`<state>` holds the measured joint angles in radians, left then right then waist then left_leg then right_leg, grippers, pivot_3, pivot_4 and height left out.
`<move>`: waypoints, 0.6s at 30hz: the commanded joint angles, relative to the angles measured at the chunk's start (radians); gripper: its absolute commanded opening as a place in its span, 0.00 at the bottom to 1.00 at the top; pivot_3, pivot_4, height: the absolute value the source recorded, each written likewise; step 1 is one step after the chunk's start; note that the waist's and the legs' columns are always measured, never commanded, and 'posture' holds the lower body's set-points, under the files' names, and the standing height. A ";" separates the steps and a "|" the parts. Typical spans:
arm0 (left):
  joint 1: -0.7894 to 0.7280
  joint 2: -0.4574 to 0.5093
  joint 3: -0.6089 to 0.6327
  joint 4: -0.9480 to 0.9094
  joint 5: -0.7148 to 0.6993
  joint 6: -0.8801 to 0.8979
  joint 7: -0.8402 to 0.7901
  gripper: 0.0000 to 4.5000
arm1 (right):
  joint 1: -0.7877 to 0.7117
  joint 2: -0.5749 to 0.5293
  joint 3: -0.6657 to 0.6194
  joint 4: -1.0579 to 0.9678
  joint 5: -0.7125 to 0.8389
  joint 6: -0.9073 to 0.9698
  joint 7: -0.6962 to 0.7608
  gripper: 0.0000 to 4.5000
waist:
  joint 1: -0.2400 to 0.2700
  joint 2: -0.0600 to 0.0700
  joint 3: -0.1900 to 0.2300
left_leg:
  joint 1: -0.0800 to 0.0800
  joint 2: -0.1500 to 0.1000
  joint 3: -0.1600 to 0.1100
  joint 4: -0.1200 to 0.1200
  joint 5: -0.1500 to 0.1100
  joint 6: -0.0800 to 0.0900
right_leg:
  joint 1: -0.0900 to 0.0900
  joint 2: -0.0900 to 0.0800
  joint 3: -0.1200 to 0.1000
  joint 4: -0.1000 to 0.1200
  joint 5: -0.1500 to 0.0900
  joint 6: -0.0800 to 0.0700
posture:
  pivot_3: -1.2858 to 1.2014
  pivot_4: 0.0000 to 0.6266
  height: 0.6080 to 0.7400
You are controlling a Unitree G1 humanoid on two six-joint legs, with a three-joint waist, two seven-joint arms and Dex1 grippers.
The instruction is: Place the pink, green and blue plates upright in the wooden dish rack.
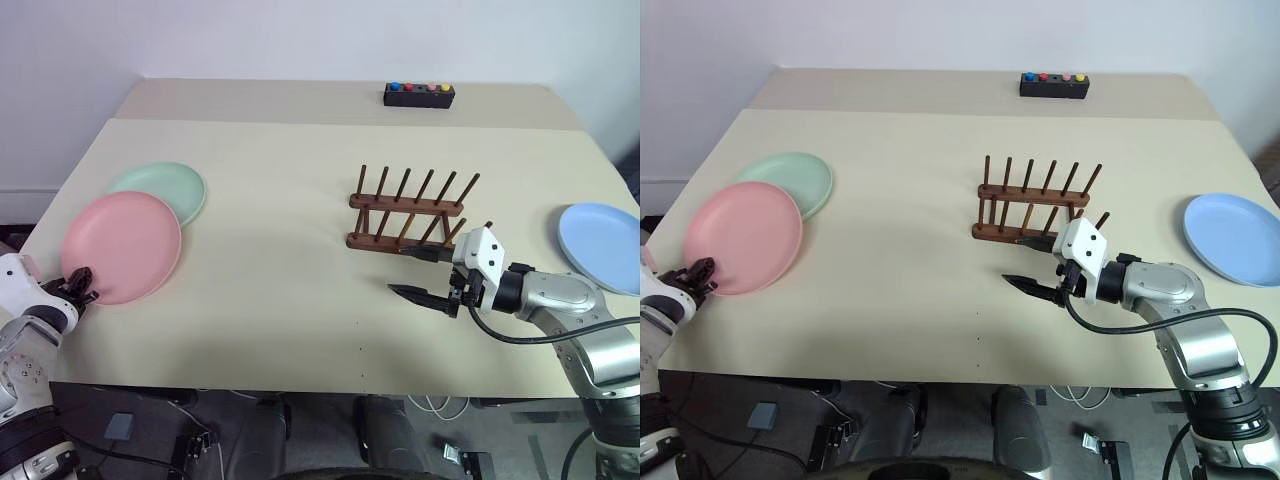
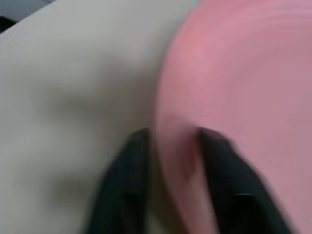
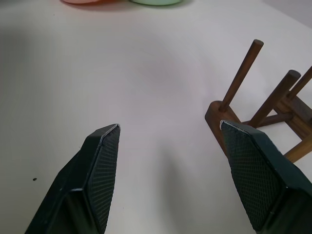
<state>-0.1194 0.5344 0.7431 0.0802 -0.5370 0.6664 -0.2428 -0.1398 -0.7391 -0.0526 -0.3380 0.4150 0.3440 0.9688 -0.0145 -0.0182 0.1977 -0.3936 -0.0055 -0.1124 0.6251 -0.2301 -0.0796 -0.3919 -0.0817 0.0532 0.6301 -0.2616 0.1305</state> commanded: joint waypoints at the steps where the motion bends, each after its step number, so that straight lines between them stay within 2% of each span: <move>1: 0.022 -0.008 0.038 -0.018 -0.033 -0.057 -0.031 0.01 | 0.000 0.004 -0.018 -0.011 0.006 -0.021 -0.004 0.75 | 0.000 0.000 0.000 | 0.000 0.000 0.000 0.000 0.000 0.000 | 0.000 0.000 0.000 0.000 0.000 0.000 | 0.52 0.24 0.96; 6: 0.064 -0.038 0.031 -0.050 -0.064 -0.129 -0.085 0.01 | -0.002 0.003 -0.018 -0.010 0.005 -0.027 -0.003 0.75 | 0.000 0.000 0.000 | 0.000 0.000 0.000 0.000 0.000 0.000 | 0.000 0.000 0.000 0.000 0.000 0.000 | 0.52 0.24 0.96; 11: 0.085 -0.077 0.057 -0.119 -0.162 -0.168 -0.135 0.01 | -0.008 -0.002 -0.017 -0.014 0.005 -0.027 0.002 0.75 | 0.002 0.000 0.000 | 0.000 0.000 0.000 0.000 0.000 0.000 | 0.000 -0.001 0.000 -0.001 0.000 -0.001 | 0.52 0.24 0.96; 16: 0.017 -0.078 0.018 -0.239 -0.201 -0.173 -0.080 0.01 | -0.050 -0.015 0.006 -0.046 -0.030 -0.036 -0.005 0.75 | 0.003 -0.001 0.000 | 0.000 0.000 0.000 0.001 0.000 0.000 | 0.000 0.000 0.000 -0.001 0.000 -0.001 | 0.52 0.24 0.96; 18: -0.045 -0.087 -0.046 -0.286 -0.183 -0.164 -0.040 0.01 | -0.111 0.001 0.034 -0.057 -0.066 -0.051 -0.029 0.75 | 0.002 -0.001 0.000 | 0.000 0.000 0.000 0.001 0.000 0.000 | 0.000 0.000 0.000 -0.001 0.000 -0.001 | 0.52 0.24 0.96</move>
<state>-0.1312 0.4377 0.7379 -0.1350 -0.7156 0.5175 -0.3062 -0.2072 -0.7417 -0.0277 -0.3492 0.3664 0.3199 0.9573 -0.0121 -0.0190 0.1979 -0.3940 -0.0055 -0.1122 0.6261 -0.2301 -0.0797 -0.3915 -0.0820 0.0532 0.6295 -0.2616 0.1297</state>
